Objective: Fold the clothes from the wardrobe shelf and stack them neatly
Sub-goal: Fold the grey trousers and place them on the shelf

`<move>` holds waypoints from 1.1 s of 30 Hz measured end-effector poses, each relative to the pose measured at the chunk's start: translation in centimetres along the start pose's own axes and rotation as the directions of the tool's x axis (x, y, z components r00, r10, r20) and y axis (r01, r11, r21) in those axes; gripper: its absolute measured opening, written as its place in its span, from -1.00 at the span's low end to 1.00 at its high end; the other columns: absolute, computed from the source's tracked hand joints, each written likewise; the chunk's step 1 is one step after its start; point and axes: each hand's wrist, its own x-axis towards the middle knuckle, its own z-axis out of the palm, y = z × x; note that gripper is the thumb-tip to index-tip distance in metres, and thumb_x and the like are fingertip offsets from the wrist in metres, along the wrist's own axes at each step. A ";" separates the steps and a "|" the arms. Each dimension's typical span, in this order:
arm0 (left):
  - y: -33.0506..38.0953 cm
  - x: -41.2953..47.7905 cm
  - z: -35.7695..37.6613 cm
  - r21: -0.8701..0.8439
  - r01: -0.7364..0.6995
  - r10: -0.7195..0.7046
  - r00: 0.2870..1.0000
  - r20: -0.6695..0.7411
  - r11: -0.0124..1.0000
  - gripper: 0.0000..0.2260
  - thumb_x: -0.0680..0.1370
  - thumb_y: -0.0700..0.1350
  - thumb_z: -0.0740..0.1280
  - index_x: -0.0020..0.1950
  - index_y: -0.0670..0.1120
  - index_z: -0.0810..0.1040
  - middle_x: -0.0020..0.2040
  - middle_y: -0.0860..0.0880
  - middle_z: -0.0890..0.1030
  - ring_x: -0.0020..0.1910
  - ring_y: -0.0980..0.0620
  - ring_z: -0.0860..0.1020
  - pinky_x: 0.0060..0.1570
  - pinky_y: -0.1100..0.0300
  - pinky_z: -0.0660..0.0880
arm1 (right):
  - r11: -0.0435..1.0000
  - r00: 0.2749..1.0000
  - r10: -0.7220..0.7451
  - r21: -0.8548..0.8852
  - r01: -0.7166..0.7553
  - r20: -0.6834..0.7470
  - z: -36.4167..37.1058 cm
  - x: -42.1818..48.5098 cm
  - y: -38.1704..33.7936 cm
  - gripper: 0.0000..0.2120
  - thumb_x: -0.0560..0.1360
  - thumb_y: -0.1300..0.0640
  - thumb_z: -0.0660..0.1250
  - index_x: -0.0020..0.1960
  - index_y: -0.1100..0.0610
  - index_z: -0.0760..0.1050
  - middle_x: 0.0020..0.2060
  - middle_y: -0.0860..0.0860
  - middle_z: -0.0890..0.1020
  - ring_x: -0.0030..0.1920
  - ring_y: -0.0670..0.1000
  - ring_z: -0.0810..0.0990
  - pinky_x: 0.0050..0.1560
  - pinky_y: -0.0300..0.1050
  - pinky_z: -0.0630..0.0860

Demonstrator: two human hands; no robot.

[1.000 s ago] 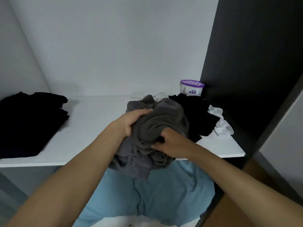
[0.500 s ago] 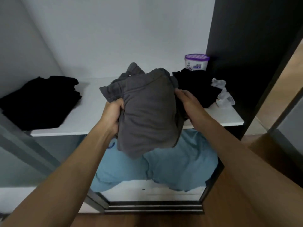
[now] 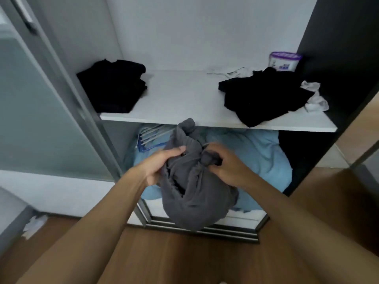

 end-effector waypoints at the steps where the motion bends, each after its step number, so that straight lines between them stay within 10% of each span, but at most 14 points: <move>1: -1.2 -0.7 -0.3 -0.003 -0.036 0.036 0.996 -0.077 0.999 -0.78 0.54 -0.09 0.42 0.15 -0.14 0.65 0.08 -0.18 0.70 0.09 -0.18 0.65 -0.01 0.04 0.64 | 0.999 1.000 -0.021 -0.040 0.022 0.017 1.8 -0.8 -0.6 -0.61 0.47 0.45 0.34 0.07 -0.02 0.50 0.10 -0.06 0.55 0.12 -0.16 0.52 0.21 -0.40 0.36; 8: -7.7 -7.9 -7.0 -0.451 -0.211 0.157 0.975 -0.155 0.867 -0.75 0.60 -0.14 0.34 0.25 -0.18 0.58 0.14 -0.19 0.68 0.11 -0.15 0.66 0.02 0.02 0.63 | 0.992 0.977 0.107 -0.046 -0.117 -0.184 10.9 -8.0 -3.6 -0.65 0.38 0.54 0.39 -0.08 0.11 0.54 -0.11 0.02 0.60 -0.07 -0.22 0.56 0.02 -0.46 0.38; 15: -7.7 -12.7 -9.5 -0.621 -0.151 0.156 0.987 -0.047 0.769 -0.65 0.59 -0.09 0.32 0.34 -0.19 0.54 0.25 -0.19 0.62 0.23 -0.20 0.60 0.18 -0.10 0.55 | 0.963 0.969 0.245 0.127 -0.239 -0.040 15.2 -11.7 -7.7 -0.61 0.31 0.63 0.33 -0.19 0.14 0.52 -0.30 -0.06 0.54 -0.23 -0.20 0.51 -0.19 -0.33 0.38; 19: -7.5 -14.4 -10.0 -0.641 -0.154 0.153 0.987 -0.058 0.752 -0.64 0.58 -0.10 0.31 0.34 -0.19 0.53 0.25 -0.20 0.62 0.21 -0.19 0.61 0.06 -0.06 0.62 | 0.713 0.894 0.419 0.667 -0.216 -0.158 15.7 -11.2 -10.0 -0.58 0.28 0.63 0.06 -0.23 0.18 0.49 -0.33 0.09 0.55 -0.20 0.09 0.55 -0.21 -0.15 0.49; 23: -7.2 -15.2 -10.6 -0.612 -0.162 0.134 0.987 -0.093 0.774 -0.67 0.58 -0.13 0.28 0.31 -0.21 0.55 0.23 -0.20 0.63 0.17 -0.17 0.63 0.07 -0.01 0.61 | 0.522 0.934 0.345 0.846 -0.111 -0.090 13.7 -11.0 -12.2 -0.79 0.22 0.30 0.19 -0.15 0.24 0.46 -0.19 0.14 0.57 -0.07 0.15 0.54 0.05 -0.02 0.47; 28: -7.0 -14.9 -8.6 -0.526 -0.129 0.069 0.989 -0.131 0.841 -0.69 0.60 -0.12 0.31 0.32 -0.18 0.56 0.20 -0.19 0.65 0.15 -0.16 0.64 0.10 -0.01 0.59 | 0.644 0.911 0.382 0.662 -0.383 0.155 12.5 -12.5 -12.3 -0.53 0.55 -0.18 0.19 -0.01 0.24 0.59 -0.06 0.17 0.63 -0.04 0.10 0.61 0.05 -0.04 0.50; 33: -7.3 -14.6 -6.5 -0.364 -0.246 0.198 0.966 -0.164 0.898 -0.84 0.58 -0.27 0.34 0.14 -0.21 0.61 -0.04 -0.14 0.72 -0.09 -0.09 0.71 -0.18 0.11 0.64 | 0.765 0.863 0.470 0.402 -0.503 0.186 12.1 -13.0 -11.8 -0.73 0.57 -0.02 0.33 0.22 0.05 0.60 0.04 0.01 0.71 -0.06 -0.03 0.69 -0.01 -0.13 0.61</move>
